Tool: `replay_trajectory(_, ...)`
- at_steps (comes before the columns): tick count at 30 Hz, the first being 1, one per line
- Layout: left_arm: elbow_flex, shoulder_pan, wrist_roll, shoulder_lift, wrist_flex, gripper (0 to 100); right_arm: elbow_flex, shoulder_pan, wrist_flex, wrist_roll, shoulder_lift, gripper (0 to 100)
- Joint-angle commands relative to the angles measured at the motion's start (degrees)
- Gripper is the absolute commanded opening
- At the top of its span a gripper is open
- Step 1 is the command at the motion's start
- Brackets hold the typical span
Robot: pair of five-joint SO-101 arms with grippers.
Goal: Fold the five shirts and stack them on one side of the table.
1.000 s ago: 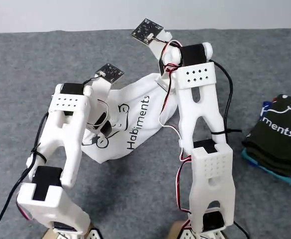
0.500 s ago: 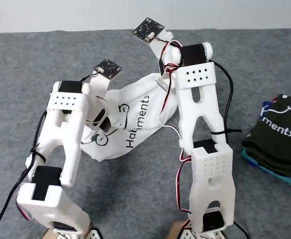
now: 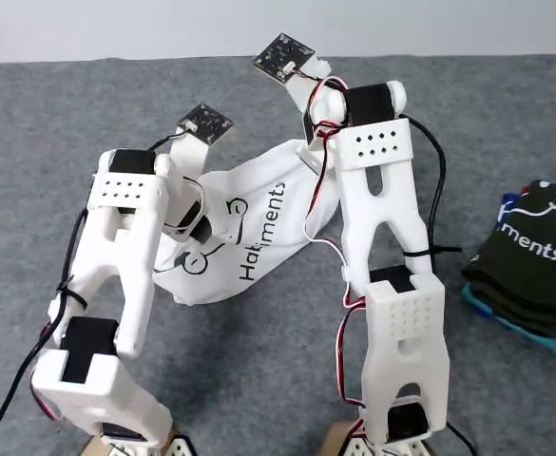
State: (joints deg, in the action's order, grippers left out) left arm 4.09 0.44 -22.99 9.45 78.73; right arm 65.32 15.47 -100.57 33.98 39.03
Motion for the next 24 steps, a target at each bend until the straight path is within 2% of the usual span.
replay_trajectory(1, -1.71, 0.0, -0.53, 0.0, 0.09, 21, 2.64, -0.57, -1.98, -0.88, -3.91, 1.0)
replay_trajectory(10, -1.71, 0.09, -0.53, 5.89, 0.18, 20, 2.64, -0.57, -1.98, -0.88, -4.0, 1.0)
replay_trajectory(19, -2.33, 0.97, -0.53, 5.45, 0.18, 0, 2.99, -1.01, -1.98, -0.7, -4.44, 1.0)
replay_trajectory(24, -6.11, 0.26, -0.53, -1.58, 2.46, 1, 2.64, -1.19, -2.07, -0.62, -7.16, 1.0)
